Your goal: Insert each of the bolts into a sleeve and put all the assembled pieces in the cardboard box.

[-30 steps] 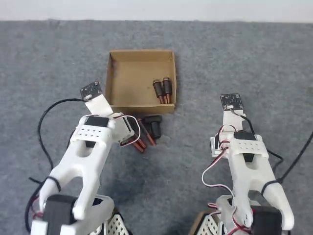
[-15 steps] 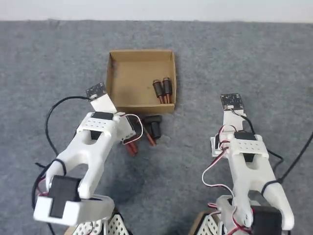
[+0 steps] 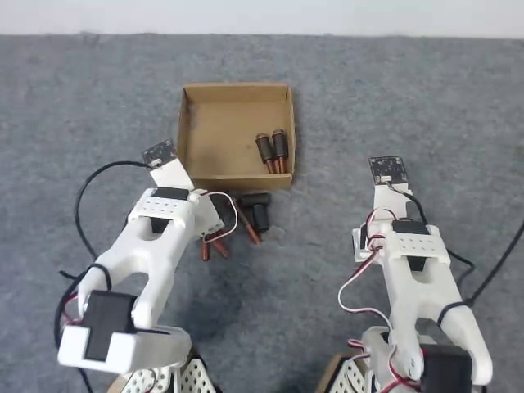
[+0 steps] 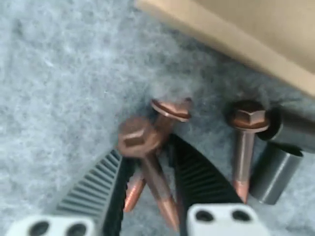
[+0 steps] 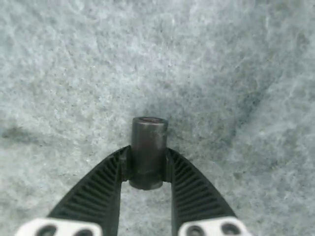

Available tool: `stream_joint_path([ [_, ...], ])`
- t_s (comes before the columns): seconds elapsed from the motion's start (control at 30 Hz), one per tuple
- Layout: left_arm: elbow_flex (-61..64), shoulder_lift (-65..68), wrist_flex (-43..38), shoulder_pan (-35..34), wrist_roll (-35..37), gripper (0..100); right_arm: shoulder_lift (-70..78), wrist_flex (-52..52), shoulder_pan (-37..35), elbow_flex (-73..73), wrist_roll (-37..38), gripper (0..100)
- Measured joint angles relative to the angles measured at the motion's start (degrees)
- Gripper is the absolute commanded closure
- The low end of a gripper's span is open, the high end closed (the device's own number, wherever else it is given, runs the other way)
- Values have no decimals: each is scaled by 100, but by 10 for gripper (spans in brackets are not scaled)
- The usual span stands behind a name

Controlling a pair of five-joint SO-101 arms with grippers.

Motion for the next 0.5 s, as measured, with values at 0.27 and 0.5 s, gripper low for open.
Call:
stream_joint_path([
  [0.27,598,-1073,9,0,0,807,0,0,0,0,167,992],
  [0.5,730,-1301,-123,18,0,933,0,0,0,0,167,992],
])
